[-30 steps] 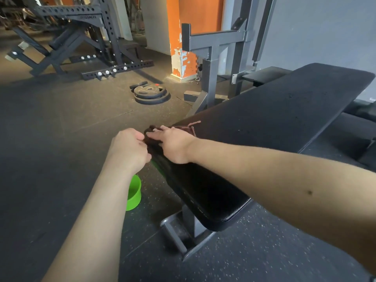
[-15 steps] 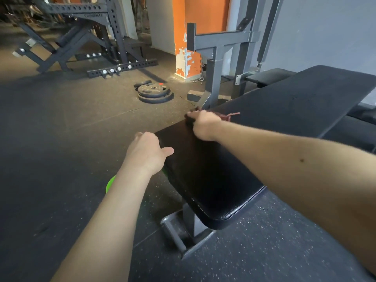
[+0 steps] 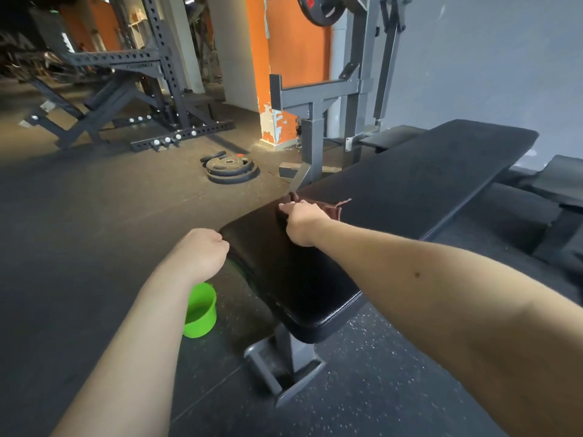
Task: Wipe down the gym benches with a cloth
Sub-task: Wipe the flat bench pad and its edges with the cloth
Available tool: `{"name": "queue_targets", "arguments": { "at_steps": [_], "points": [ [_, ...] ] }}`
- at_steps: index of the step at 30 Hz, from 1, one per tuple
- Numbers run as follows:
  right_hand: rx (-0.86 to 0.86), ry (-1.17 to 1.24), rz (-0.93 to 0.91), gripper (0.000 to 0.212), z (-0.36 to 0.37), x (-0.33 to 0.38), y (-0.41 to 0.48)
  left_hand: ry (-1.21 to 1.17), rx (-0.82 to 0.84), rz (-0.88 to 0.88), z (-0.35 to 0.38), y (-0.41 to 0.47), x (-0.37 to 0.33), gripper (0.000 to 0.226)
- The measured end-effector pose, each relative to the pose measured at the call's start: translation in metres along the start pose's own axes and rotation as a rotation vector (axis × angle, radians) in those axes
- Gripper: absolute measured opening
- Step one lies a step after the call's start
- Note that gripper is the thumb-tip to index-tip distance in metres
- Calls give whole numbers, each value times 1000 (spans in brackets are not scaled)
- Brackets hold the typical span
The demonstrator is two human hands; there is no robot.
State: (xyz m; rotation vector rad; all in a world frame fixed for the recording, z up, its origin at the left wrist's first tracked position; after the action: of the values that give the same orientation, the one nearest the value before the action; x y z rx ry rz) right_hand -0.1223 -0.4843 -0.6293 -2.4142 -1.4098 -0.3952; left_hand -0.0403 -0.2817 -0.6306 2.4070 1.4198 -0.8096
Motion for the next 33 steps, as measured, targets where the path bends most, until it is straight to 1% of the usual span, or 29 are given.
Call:
{"name": "queue_targets", "arguments": {
  "at_steps": [5,7,9,12,15,18,21,24,26,28,29,31,32,33],
  "points": [
    [31,-25,-220,60,23,35,-62,-20,-10,10,-14,-8,-1,24],
    [69,18,-263,56,26,37,-88,-27,-5,37,-15,-13,-3,33],
    [72,129,-305,53,25,33,-105,-58,15,111,-17,-20,-11,42],
    [-72,337,-330,51,9,25,-118,-204,65,271,-22,-34,-31,53],
    [-216,538,-331,47,-11,13,-129,-325,164,397,-22,-50,-50,53],
    [-317,658,-268,42,-21,-2,-132,-414,236,414,-22,-61,-63,43],
    [-351,734,-176,33,-20,-13,-131,-408,241,381,-18,-60,-68,46],
    [-373,668,-100,21,-18,-24,-127,-323,192,391,-9,-57,-72,39],
    [-401,549,-41,18,-19,-28,-126,-304,147,385,0,-57,-75,40],
    [-457,416,24,19,-19,-30,-126,-258,75,364,10,-56,-75,41],
    [-489,328,45,24,-16,-29,-127,-206,31,351,14,-55,-75,41],
    [-492,91,74,46,-6,-24,-134,-119,-27,323,18,-54,-72,40],
    [-468,-15,84,52,0,-21,-138,-95,-30,307,18,-53,-70,41],
    [-421,-100,82,52,6,-18,-143,-64,-17,287,17,-52,-67,41]
  ]
}}
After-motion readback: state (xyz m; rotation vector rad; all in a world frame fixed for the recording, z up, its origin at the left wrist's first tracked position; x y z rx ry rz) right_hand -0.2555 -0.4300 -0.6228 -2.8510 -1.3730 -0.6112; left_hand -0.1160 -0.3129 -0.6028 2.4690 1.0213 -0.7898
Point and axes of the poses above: each hand's wrist, its own y-axis towards the middle knuckle, its own z-axis out of the palm, x = y × z, the point moved 1 cm from there along y, towards the middle knuckle, and after that the axes turned 1 degree about z, right-handed, at the moved point
